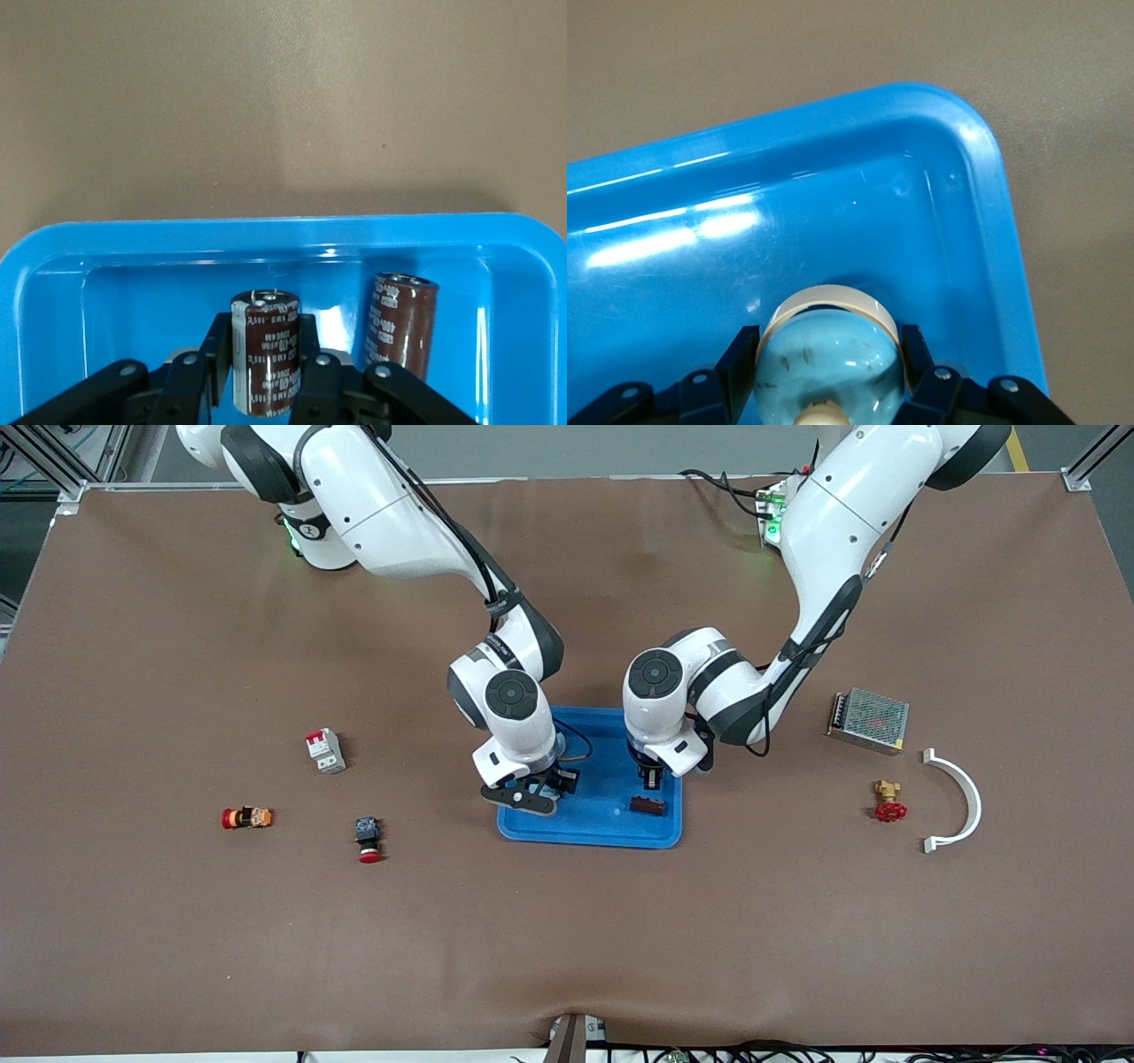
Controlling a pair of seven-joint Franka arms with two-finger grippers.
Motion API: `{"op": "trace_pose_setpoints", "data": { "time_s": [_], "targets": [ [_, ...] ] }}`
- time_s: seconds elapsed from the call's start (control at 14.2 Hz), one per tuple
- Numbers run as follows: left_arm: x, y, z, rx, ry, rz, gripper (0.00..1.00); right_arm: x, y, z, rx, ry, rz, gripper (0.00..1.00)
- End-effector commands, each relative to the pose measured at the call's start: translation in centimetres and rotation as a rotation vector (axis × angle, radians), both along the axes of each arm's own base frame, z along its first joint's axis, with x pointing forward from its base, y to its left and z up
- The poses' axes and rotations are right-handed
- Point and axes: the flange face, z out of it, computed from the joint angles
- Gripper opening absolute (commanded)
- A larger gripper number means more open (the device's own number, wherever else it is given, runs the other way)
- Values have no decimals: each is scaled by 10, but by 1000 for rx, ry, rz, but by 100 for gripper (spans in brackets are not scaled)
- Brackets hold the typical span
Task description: Place electrolytic capacitor and blue bell in tray
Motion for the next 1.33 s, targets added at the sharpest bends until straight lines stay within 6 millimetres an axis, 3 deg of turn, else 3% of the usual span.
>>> {"op": "trace_pose_setpoints", "data": {
  "time_s": [0.0,0.21,0.28,0.35,0.42,0.49,0.56,0.91,1.05,1.26],
  "targets": [
    [4,-5,2,6,-25,6,0,3,6,0,-11,-22,-5,59],
    [4,-5,0,8,-24,4,0,2,6,-3,-12,-20,-6,61],
    [4,-6,0,7,-24,2,0,2,6,-3,-13,-20,-6,71],
    [4,-5,0,10,-23,-9,0,2,6,-3,-12,-19,-7,100],
    [4,-3,-3,20,-26,-24,0,2,6,-3,-12,-19,-7,100],
    [4,-3,-4,22,-27,-28,39,2,6,-3,-12,-20,-6,100],
    [4,-3,-5,25,-27,-33,99,3,5,-1,-12,-21,-6,100],
    [5,-2,-3,26,-30,-39,100,8,5,31,4,-35,-3,100],
    [6,-1,0,29,-33,-35,100,5,3,59,-20,0,-2,100],
    [5,1,11,44,-39,-38,100,2,-10,123,-50,44,21,100]
  ]
}}
